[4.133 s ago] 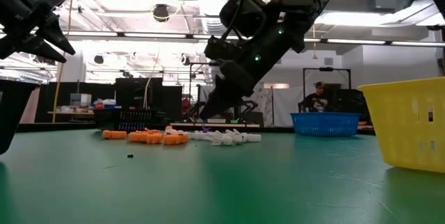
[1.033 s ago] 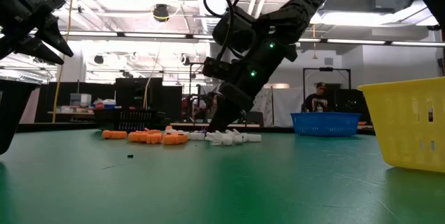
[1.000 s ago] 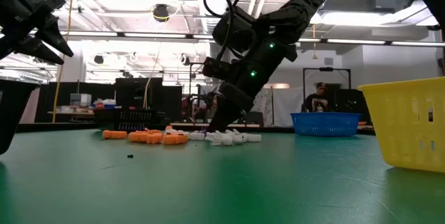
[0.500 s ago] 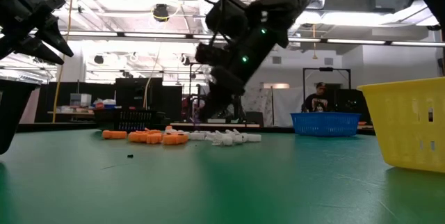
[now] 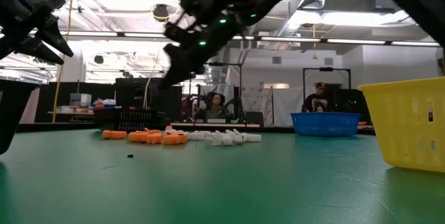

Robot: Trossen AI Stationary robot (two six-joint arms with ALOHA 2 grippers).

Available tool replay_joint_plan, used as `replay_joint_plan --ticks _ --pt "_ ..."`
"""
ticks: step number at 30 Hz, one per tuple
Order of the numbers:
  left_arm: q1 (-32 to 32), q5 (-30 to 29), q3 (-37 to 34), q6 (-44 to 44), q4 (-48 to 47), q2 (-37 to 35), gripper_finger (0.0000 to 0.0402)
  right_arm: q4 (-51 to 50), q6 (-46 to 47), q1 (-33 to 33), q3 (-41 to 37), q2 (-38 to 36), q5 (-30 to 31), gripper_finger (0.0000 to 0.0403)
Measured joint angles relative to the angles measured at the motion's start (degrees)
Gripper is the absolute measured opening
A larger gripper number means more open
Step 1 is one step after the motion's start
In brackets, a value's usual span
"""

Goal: Sort Halloween decoration
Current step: Put the purple spider toy into the top black basket

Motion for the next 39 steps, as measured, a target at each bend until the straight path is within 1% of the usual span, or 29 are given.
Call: replay_joint_plan --ticks 5,10,12,14,19,24,27,30,35,39 --pt "0.0 0.0 0.0 0.0 0.0 0.0 0.0143 -1.9 0.1 -1.0 15.5 8.9 0.0 0.0014" --pt "0.0 0.0 0.0 0.0 0.0 0.0 0.0143 -8.5 0.2 -2.4 30.0 18.0 0.1 0.0015" --pt "0.0 0.0 0.0 0.0 0.0 0.0 0.0143 -10.9 0.6 -2.6 34.5 20.9 0.3 0.0028" --pt "0.0 0.0 0.0 0.0 0.0 0.0 0.0143 -8.1 1.7 -2.6 33.6 21.3 0.3 0.0051" --pt "0.0 0.1 0.0 0.0 0.0 0.0 0.0143 -8.9 2.2 -2.8 33.3 21.6 0.3 0.0107" --pt "0.0 0.0 0.0 0.0 0.0 0.0 0.0143 -9.8 0.9 -3.1 33.3 21.7 0.3 0.0149" --pt "0.0 0.0 0.0 0.0 0.0 0.0 0.0143 -16.5 0.9 -3.3 34.0 19.7 0.3 0.0163" --pt "0.0 0.0 0.0 0.1 0.0 0.0 0.0143 -25.0 -2.5 -3.3 34.0 14.5 0.1 0.0162" --pt "0.0 0.0 0.0 0.1 0.0 0.0 0.0143 -38.0 -9.8 -3.8 34.2 2.7 0.1 0.0140" --pt "0.0 0.0 0.0 0.1 0.0 0.0 0.0143 -49.4 -10.6 -5.6 34.1 -6.5 -1.0 0.0121"
